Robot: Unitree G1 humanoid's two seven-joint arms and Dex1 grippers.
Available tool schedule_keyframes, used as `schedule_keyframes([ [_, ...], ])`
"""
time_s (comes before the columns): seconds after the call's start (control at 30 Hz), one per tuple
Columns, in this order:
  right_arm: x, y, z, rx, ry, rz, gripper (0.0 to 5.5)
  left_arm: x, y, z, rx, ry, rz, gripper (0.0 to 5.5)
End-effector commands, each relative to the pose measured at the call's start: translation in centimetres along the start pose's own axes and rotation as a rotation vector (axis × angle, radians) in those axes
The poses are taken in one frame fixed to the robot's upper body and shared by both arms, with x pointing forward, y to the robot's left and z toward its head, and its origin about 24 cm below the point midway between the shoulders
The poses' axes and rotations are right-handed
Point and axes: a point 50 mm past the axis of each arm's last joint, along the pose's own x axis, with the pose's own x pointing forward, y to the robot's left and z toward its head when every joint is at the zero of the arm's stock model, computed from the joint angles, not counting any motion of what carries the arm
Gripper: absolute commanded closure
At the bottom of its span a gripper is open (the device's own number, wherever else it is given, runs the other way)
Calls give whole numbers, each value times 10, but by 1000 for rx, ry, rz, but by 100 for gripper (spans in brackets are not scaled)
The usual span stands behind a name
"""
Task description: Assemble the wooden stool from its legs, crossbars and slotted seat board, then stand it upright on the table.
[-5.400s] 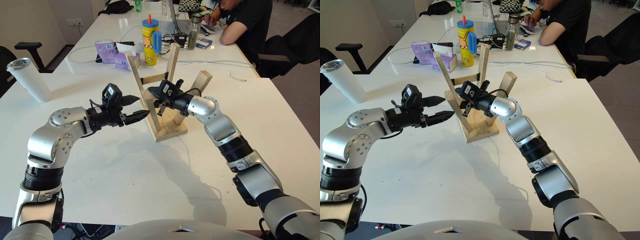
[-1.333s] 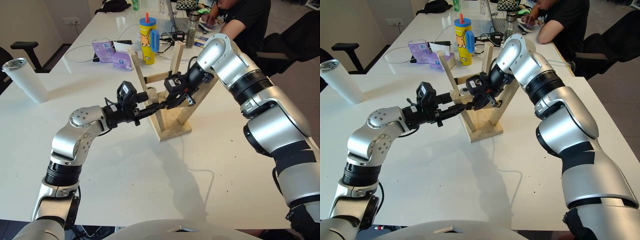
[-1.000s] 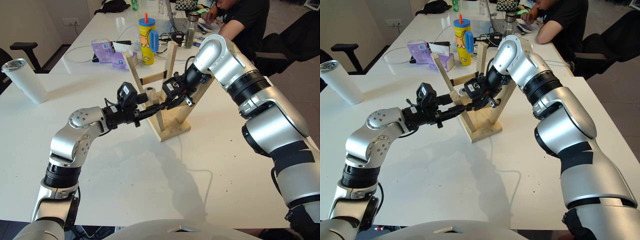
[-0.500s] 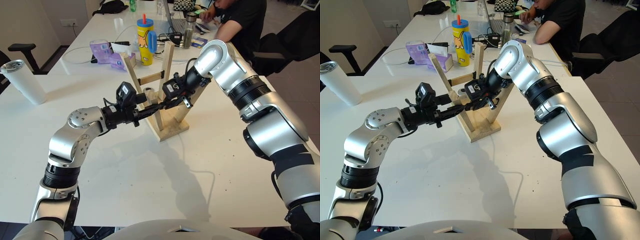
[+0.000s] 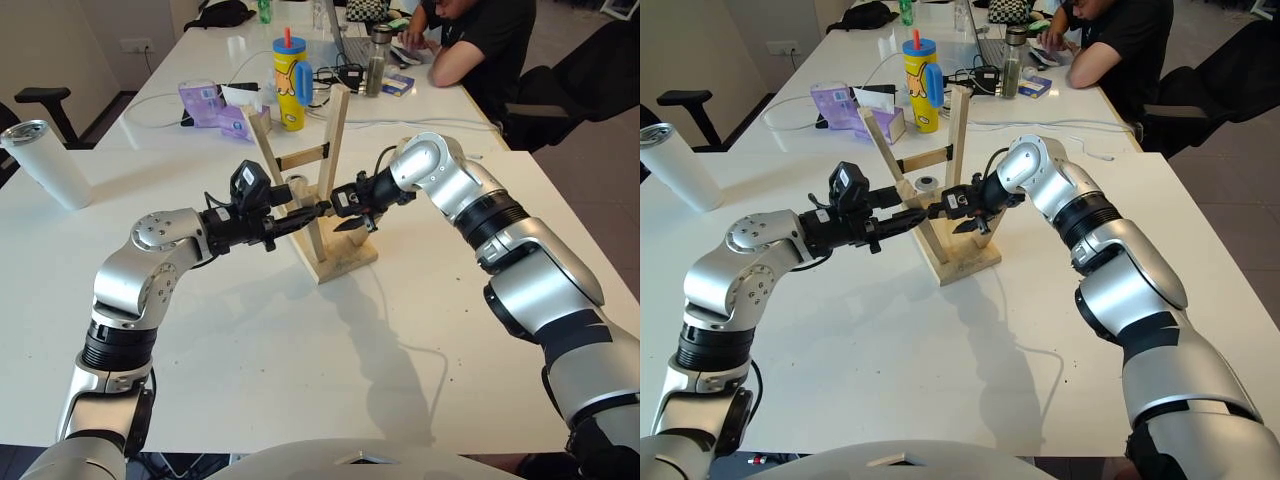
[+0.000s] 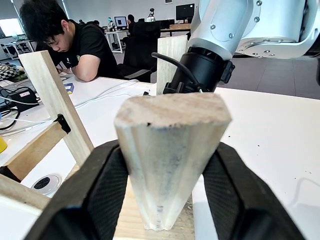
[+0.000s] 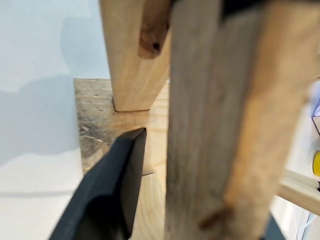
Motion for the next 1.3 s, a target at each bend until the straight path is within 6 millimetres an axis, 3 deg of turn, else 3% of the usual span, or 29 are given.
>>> schedule_keyframes([
  [0.03,40,49,-36,167,55,160,402,-4,5,9,37,0,6,324],
  [0.27,30,32,-14,103,-30,110,402,-3,3,8,35,-6,18,324],
  [0.87,-18,-11,32,-22,-181,-67,402,-3,5,5,43,0,40,324],
  [1.1,-57,-35,53,-56,-224,-208,402,-2,5,5,47,2,34,324],
  [1.2,-71,-35,54,-40,-248,-214,402,-3,5,5,47,3,32,324],
  [1.3,-67,-23,45,-36,-222,-170,402,-2,5,5,48,3,30,324],
])
